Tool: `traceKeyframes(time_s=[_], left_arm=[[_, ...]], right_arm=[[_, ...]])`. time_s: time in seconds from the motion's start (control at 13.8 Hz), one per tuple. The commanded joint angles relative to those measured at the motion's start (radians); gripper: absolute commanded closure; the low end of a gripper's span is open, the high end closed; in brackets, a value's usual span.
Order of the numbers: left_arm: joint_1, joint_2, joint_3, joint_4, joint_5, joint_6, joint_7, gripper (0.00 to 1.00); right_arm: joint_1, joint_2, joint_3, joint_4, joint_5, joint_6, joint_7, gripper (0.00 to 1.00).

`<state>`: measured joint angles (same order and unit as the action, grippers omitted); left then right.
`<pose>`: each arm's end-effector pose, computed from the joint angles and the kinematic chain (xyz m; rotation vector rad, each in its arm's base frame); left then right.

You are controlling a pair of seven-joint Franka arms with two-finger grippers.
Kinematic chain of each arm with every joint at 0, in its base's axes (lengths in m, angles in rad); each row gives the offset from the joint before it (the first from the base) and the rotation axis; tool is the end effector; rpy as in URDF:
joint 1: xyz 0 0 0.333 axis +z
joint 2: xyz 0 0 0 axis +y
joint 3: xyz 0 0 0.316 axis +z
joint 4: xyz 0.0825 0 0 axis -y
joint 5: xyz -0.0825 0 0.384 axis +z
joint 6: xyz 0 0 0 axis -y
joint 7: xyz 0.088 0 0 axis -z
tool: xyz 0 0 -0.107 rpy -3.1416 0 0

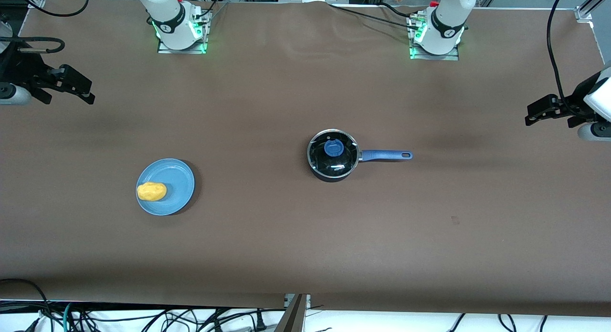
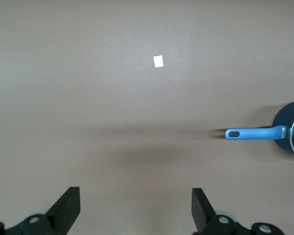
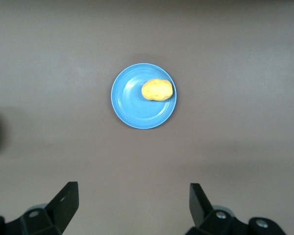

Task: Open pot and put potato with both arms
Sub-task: 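Move the left gripper to the pot lid knob while the right gripper reaches the potato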

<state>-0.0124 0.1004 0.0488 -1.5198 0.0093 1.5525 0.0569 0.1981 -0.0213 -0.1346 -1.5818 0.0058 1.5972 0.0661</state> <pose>0.5815 0.0208 0.5899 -3.1286 0.0324 0.1067 0.5497 0.0347 0.6333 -3.1301 0.0042 -0.0561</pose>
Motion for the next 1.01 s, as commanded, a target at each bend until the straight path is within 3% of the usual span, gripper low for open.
traceKeyframes(time_s=[0.0, 0.36, 0.43, 0.65, 0.94], left_arm=[[0.003, 0.010, 0.000, 0.029, 0.003, -0.023, 0.020, 0.00], [-0.015, 0.016, -0.012, 0.015, -0.011, -0.022, 0.023, 0.00], [-0.017, 0.027, -0.023, 0.015, -0.059, -0.020, 0.012, 0.00], [-0.046, 0.065, -0.078, 0.013, -0.081, -0.003, -0.104, 0.00], [-0.098, 0.145, -0.219, -0.002, -0.072, 0.131, -0.418, 0.00]], right_arm=[[-0.009, -0.005, 0.001, 0.020, 0.017, -0.023, -0.014, 0.00], [-0.009, -0.005, 0.000, 0.020, 0.016, -0.025, -0.014, 0.00], [-0.009, -0.005, 0.000, 0.022, 0.017, -0.026, -0.014, 0.00], [-0.009, -0.006, 0.000, 0.023, 0.016, -0.045, -0.017, 0.00], [-0.009, -0.006, 0.000, 0.028, 0.016, -0.046, -0.017, 0.00]])
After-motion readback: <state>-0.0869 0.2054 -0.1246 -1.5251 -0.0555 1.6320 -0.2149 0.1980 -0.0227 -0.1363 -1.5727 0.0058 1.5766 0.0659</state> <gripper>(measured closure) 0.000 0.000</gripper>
